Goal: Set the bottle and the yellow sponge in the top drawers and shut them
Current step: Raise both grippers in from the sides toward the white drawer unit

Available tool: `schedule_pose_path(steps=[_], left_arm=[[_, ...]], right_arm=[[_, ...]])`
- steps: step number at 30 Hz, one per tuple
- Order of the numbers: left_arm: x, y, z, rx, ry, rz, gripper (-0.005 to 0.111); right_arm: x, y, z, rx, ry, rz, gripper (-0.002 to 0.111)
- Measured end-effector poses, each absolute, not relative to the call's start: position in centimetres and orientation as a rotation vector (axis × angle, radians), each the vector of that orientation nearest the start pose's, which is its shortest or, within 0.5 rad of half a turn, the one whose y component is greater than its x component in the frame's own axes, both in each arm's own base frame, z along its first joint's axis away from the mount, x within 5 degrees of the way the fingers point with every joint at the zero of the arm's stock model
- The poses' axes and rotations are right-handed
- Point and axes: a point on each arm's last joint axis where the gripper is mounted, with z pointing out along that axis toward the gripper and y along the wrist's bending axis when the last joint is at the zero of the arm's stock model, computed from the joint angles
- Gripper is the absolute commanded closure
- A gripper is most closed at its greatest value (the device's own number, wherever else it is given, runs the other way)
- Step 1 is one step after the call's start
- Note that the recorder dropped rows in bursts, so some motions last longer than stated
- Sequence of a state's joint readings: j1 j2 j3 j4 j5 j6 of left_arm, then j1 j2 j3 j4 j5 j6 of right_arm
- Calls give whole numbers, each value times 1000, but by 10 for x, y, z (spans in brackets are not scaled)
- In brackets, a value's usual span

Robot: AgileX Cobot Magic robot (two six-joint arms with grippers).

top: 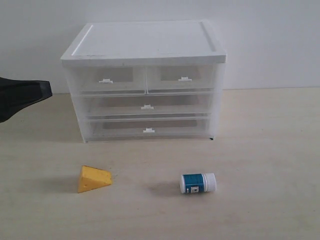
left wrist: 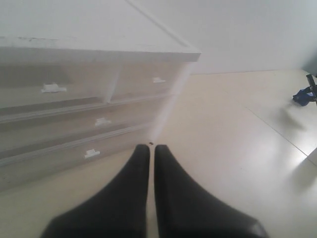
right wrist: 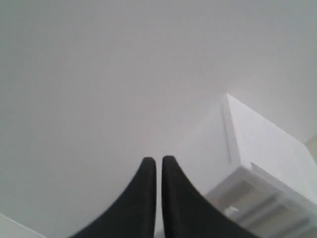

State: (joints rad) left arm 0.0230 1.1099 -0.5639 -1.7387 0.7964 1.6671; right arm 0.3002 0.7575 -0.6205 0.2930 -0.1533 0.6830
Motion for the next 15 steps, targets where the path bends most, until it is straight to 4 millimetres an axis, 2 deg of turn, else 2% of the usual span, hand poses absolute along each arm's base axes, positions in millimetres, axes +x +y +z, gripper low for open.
schedule_pose_path(steps=[4,8,11,13,15], left_arm=[[207,-59,283,396,1805,-806,103],[207,-59,283,410,1800,-795,103],[207,-59,284,421,1794,-786,103],[208,-59,286,431,1785,-777,103],[208,-59,287,451,1774,-761,103]], right_arm=[[173,53,360,394,1632,816,108],[180,57,364,95,1711,547,107],[184,58,364,-147,1718,327,96],[187,58,361,-319,1717,169,84],[191,58,357,-462,1715,42,80]])
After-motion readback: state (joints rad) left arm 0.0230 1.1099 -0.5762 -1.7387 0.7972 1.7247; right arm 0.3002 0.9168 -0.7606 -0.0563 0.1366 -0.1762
